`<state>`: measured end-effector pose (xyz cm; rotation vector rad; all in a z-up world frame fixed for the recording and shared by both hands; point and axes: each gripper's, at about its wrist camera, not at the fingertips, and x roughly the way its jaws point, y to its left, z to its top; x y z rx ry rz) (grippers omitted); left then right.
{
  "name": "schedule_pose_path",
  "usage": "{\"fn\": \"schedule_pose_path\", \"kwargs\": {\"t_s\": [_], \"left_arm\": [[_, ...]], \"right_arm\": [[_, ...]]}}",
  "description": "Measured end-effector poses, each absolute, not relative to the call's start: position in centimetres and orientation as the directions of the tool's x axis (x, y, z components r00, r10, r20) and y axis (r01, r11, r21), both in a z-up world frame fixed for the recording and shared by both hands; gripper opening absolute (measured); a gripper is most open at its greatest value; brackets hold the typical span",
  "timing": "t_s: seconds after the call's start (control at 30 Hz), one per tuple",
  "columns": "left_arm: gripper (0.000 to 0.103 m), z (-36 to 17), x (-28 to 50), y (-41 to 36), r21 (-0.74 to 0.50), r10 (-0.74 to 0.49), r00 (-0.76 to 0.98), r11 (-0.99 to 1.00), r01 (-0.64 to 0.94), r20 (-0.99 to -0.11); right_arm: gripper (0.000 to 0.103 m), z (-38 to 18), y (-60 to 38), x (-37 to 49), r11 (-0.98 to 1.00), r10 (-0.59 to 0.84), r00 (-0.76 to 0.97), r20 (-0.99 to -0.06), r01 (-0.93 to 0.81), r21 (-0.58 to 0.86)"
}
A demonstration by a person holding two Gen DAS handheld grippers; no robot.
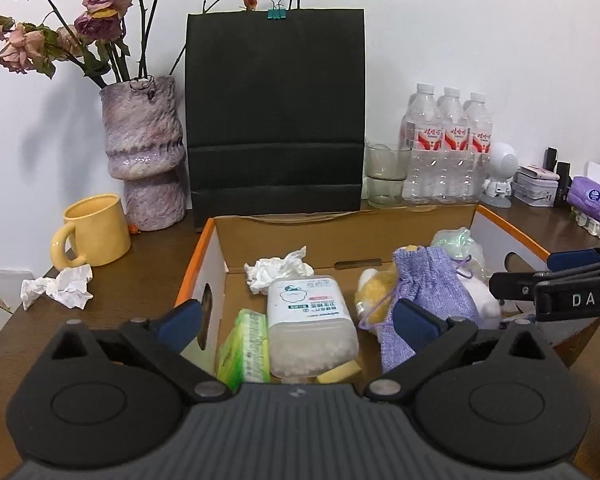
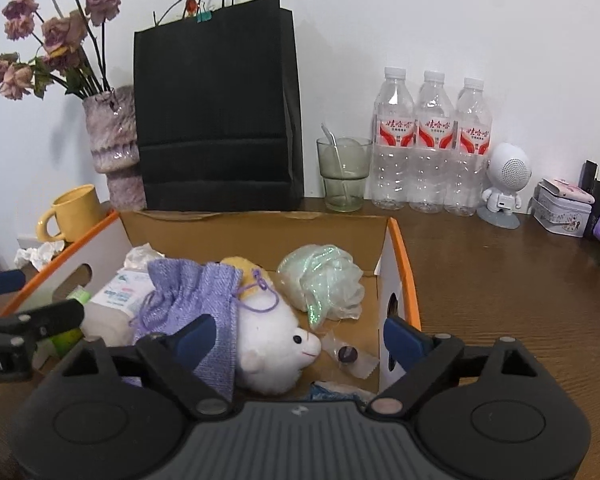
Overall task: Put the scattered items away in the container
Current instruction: 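Carry the tissue pack in the left tool and drop it into the box, then grasp the clear candy with the left tool while the right tool grasps the black snack stick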
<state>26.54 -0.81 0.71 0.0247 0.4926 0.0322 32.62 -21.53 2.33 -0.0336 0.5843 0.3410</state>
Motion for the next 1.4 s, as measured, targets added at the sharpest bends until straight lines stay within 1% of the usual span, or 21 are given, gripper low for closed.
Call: {"fn": "schedule_pose_path", "kwargs": {"t_s": [0.17,0.3,0.4,0.5,0.6,0.67,0.77,0.9,0.93,0.97,1.1,1.17,1.2,1.23,1.27,1.33,1.37,1.4], "left_arm": [[0.103,1.4,25.2,-0.7,0.021,0.047,0.888,0.999,-0.042,-0.458],[0.103,2.5,22.8,-0.5,0.012,0.04,0.908,0.999,-0.039,-0.418],[0.103,2.8,20.9,-0.3,0.002,0.037,0.914,0.999,-0.039,-0.404],[0.103,2.5,19.1,-0.3,-0.009,0.015,0.907,1.0,-0.02,-0.421],[0.103,1.8,17.8,-0.7,0.0,0.003,0.896,1.0,-0.004,-0.443],[0.103,0.9,17.2,-1.1,0.002,-0.009,0.881,1.0,0.012,-0.473],[0.103,-0.3,16.7,-1.9,-0.002,-0.032,0.855,0.999,0.036,-0.518],[0.103,-1.7,16.2,-3.6,0.025,-0.047,0.832,0.997,0.073,-0.553],[0.103,-2.0,16.1,-4.0,0.034,-0.05,0.827,0.996,0.083,-0.56],[0.103,-2.3,16.1,-4.4,0.039,-0.053,0.822,0.995,0.092,-0.567],[0.103,-3.2,16.4,-5.5,0.044,-0.059,0.803,0.993,0.105,-0.593],[0.101,-3.6,16.6,-5.9,0.044,-0.057,0.792,0.993,0.105,-0.607],[0.096,-3.7,16.7,-6.1,0.039,-0.059,0.787,0.994,0.105,-0.614],[0.088,-3.9,16.9,-6.2,0.032,-0.063,0.777,0.994,0.107,-0.626],[0.084,-4.0,17.2,-6.3,0.025,-0.065,0.769,0.994,0.105,-0.636],[0.074,-4.3,17.7,-6.4,0.006,-0.073,0.753,0.995,0.101,-0.655],[0.071,-4.4,17.9,-6.5,0.001,-0.073,0.748,0.995,0.098,-0.659],[0.066,-4.4,18.0,-6.6,0.0,-0.073,0.746,0.995,0.097,-0.662]], "right_arm": [[0.096,3.0,-22.3,31.7,0.942,0.321,0.78,-0.537,-0.319,0.1],[0.096,4.3,-23.4,29.5,0.944,0.319,0.805,-0.5,-0.317,0.091],[0.099,4.9,-24.7,27.1,0.944,0.322,0.823,-0.468,-0.317,0.092],[0.099,5.0,-25.8,24.7,0.943,0.322,0.826,-0.462,-0.323,0.08],[0.1,4.3,-26.6,22.7,0.939,0.327,0.816,-0.477,-0.337,0.066],[0.102,3.5,-26.9,21.7,0.937,0.33,0.805,-0.492,-0.344,0.065],[0.102,2.0,-27.1,20.8,0.932,0.338,0.778,-0.529,-0.355,0.073],[0.102,0.2,-26.4,20.2,0.933,0.308,0.763,-0.568,-0.358,0.025],[0.101,0.0,-26.3,20.2,0.933,0.304,0.76,-0.574,-0.36,0.018],[0.098,-0.3,-26.1,20.2,0.933,0.297,0.753,-0.587,-0.361,0.01],[0.094,-1.2,-25.5,20.6,0.93,0.281,0.74,-0.611,-0.368,-0.018],[0.088,-1.5,-25.5,21.0,0.929,0.281,0.731,-0.622,-0.371,-0.016],[0.086,-1.6,-25.4,21.2,0.928,0.282,0.727,-0.626,-0.373,-0.014],[0.08,-1.7,-25.4,21.3,0.927,0.284,0.724,-0.629,-0.376,-0.014],[0.075,-1.7,-25.4,21.5,0.925,0.286,0.721,-0.631,-0.379,-0.014],[0.07,-1.8,-25.3,22.0,0.923,0.291,0.714,-0.637,-0.385,-0.01],[0.066,-1.9,-25.3,22.4,0.923,0.292,0.709,-0.642,-0.385,-0.005],[0.064,-2.0,-25.3,22.6,0.922,0.294,0.704,-0.646,-0.386,-0.001]]}}
